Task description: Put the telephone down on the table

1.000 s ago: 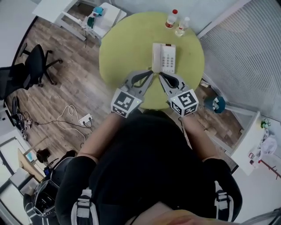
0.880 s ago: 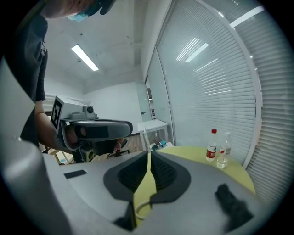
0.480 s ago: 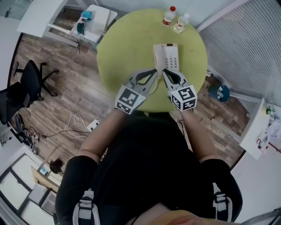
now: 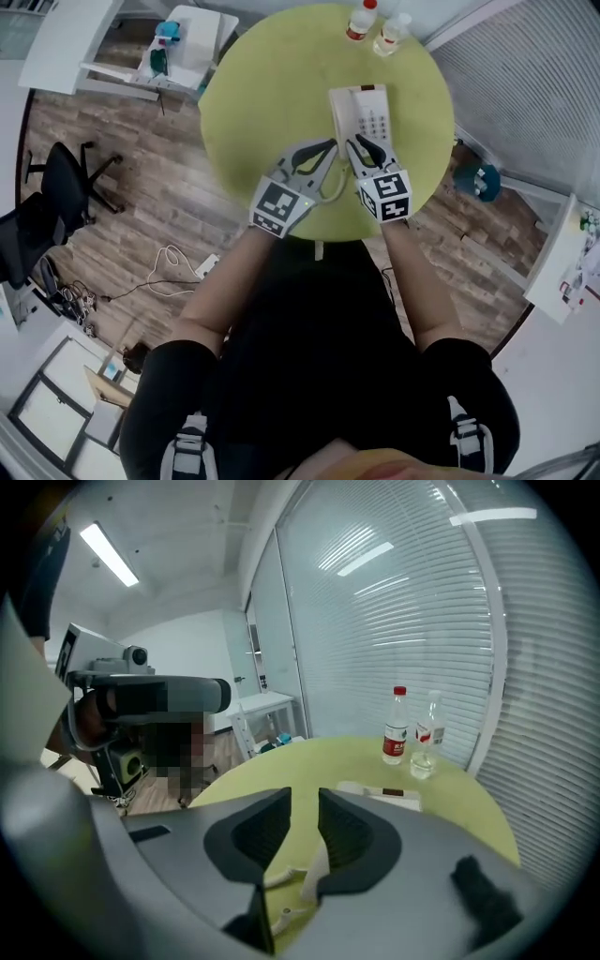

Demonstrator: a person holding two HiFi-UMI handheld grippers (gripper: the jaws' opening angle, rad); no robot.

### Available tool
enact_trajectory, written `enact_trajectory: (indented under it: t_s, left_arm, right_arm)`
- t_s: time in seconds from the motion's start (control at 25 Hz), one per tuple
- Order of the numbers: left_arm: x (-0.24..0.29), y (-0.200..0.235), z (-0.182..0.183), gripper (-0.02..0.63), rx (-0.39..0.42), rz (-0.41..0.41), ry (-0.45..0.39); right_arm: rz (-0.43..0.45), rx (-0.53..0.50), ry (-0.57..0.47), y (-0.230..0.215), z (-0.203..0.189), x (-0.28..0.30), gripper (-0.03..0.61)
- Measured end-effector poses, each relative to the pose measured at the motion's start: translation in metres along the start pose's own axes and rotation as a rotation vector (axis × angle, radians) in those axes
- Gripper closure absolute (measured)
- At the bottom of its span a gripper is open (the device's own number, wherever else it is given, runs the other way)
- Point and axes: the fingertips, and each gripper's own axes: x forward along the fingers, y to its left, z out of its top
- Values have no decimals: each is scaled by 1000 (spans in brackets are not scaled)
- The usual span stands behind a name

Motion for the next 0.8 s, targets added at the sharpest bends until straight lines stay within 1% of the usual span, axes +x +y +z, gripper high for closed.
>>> enact_trajectory:
  t_s: [0.32,0.52,0.64,0.8]
  left_arm:
    - [26,18,-35,601,-14,-30,34]
    - [36,30,-56,601,-53,-31,53]
    - [38,33,-67,601,-61,-38,64]
    - [43,41,-83,601,-55,-32,79]
  right_arm:
    - [-123,37,31,-24,-22,36,420]
    - [-203,32,62,-39,-39,61,377]
    - [-235,38,90,-46,-55,73,360]
    - [-250,50,103,-49,-66,85,350]
